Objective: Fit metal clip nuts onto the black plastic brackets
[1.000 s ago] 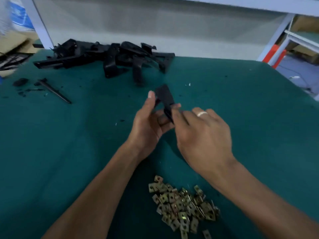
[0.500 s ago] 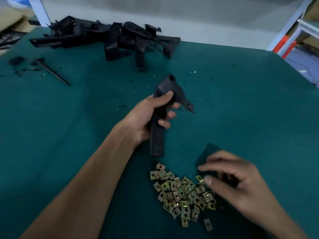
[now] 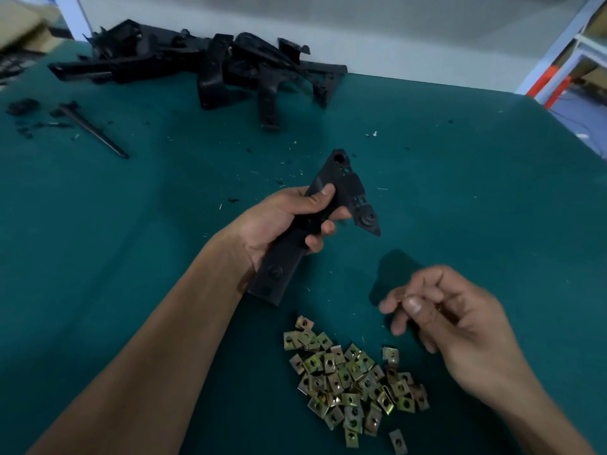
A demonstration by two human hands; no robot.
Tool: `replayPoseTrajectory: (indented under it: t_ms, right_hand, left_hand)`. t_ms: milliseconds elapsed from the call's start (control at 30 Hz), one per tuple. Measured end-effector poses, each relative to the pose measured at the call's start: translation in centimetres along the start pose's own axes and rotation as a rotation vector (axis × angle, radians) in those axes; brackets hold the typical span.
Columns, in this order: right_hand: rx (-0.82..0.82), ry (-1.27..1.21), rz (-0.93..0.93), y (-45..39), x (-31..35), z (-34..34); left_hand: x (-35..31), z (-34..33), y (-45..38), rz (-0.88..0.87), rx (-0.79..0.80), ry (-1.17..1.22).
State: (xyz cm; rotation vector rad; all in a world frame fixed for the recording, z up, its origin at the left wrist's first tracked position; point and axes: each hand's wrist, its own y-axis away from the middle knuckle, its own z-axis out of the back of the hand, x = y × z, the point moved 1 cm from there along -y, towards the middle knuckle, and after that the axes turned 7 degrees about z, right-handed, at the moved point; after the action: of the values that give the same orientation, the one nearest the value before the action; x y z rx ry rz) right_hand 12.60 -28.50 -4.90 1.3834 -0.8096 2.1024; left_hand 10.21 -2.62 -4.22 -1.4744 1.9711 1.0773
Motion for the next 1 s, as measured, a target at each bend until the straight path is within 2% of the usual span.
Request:
replayPoseTrajectory:
  t_ms: [100, 200, 400, 667, 1000]
  right_hand:
    - [-0.136, -0.195, -0.022, -3.5, -0.4, -0.8]
    - [-0.202, -0.397, -0.068, -7.8, -0.8, -2.1]
    - [-0.182, -0.729, -0.167, -13.8, -0.6, -4.7]
    - [-0.031, -0.753, -0.174, -14.6, -1.6, -4.1]
    - [0.019, -0.919, -0.153, -14.5, -1.6, -3.3]
  left_hand:
    - [0.0, 0.4, -0.1, -0.06, -0.011, -0.027]
    - [-0.4, 0.9, 0.1, -0.109, 0.008, -0.059]
    - [-1.4, 2.2, 0.6, -0.199, -0.046, -0.103]
    - [-1.7, 2.9, 0.5, -0.192, -0.041, -0.149]
    - [-1.5, 2.2, 0.2, -0.239, -0.111, -0.155]
